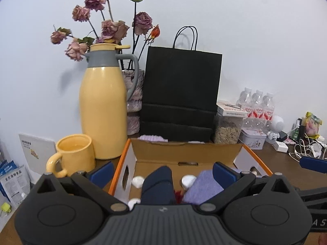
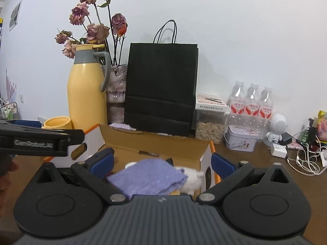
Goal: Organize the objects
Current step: 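Carry the white cap and purple cloth into the box and open both grippers, then withdraw both grippers from the box back toward the table items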
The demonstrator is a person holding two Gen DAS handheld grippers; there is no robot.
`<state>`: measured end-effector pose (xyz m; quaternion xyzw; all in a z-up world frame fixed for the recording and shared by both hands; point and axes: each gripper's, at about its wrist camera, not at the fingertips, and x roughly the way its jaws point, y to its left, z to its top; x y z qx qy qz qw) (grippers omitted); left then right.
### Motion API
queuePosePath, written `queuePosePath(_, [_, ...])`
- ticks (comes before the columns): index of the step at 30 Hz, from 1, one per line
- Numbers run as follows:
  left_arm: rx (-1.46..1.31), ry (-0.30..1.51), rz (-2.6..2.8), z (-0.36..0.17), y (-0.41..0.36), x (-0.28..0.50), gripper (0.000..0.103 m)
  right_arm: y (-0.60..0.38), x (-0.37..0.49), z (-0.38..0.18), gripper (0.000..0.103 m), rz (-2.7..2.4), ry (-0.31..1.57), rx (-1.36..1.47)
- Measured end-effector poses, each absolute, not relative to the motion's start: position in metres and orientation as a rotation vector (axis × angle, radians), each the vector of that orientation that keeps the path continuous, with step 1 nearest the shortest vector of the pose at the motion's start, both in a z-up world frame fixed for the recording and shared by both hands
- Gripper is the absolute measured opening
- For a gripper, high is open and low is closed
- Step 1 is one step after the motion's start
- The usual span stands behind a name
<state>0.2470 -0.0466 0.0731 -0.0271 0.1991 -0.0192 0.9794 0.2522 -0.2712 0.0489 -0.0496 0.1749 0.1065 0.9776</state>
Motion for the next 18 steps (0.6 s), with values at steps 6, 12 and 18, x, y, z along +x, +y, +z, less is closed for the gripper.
queuePosePath(6, [-0.064, 0.409, -0.020, 0.069, -0.038, 0.209, 0.103, -0.271, 0.222, 0.048, 0.103, 0.211, 0.358, -0.094])
queuePosePath(12, [-0.064, 0.412, -0.018, 0.065, -0.033, 0.175, 0.103, -0.271, 0.193, 0.044, 0.103, 0.221, 0.364, -0.092])
queuePosePath(18, [-0.061, 0.419, -0.037, 0.056, -0.034, 0.146, 0.103, -0.275, 0.166, 0.033, 0.103, 0.236, 0.388, -0.078])
